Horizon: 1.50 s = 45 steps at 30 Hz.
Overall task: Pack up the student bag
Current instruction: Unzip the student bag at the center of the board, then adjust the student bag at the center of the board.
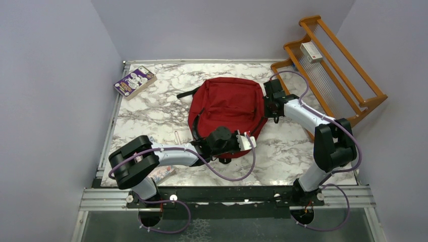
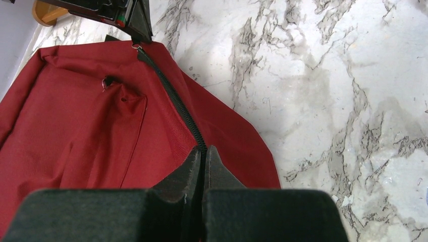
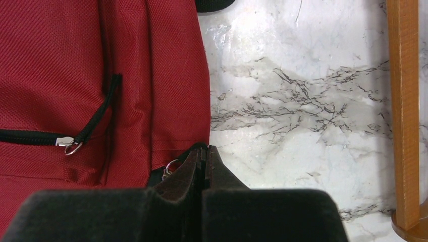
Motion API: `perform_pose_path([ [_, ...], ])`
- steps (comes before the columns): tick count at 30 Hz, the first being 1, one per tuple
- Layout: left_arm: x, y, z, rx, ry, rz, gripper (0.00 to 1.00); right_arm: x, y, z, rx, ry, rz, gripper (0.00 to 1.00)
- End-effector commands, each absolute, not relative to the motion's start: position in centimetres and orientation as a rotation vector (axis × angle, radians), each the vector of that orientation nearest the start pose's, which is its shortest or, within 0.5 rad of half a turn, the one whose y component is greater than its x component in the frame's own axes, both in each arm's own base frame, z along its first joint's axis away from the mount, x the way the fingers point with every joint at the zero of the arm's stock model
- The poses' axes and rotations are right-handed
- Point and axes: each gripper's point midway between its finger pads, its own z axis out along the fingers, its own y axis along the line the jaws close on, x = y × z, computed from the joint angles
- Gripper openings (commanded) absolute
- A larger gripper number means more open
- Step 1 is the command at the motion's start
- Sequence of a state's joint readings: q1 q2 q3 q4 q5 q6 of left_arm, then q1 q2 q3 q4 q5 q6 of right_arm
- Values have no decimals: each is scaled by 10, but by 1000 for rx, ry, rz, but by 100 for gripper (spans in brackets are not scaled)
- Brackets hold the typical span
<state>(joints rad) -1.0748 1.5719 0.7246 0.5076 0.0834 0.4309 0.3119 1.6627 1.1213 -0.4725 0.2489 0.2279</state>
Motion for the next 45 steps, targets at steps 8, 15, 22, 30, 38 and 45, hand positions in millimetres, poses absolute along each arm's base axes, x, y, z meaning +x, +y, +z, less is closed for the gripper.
perform_pose_path([
  [8, 203, -394, 126, 1374, 1356, -560, 26, 414, 69, 112, 33, 2353, -107, 15],
  [15, 201, -397, 172, 1293, 1288, -609, 70, 391, 96, 156, -84, 2272, 126, 30],
  [22, 236, -371, 225, 931, 1411, -574, 80, 362, 130, 199, -191, 2159, 403, 40],
  [30, 305, -268, 229, 195, 1807, -482, 79, 329, 209, 209, -394, 2143, 726, 42],
  [38, 311, -185, 188, -173, 1997, -446, 80, 293, 267, 192, -825, 2132, 725, 45],
  [45, 310, -163, 169, -263, 2015, -414, 80, 262, 247, 168, -1023, 2201, 605, 48],
])
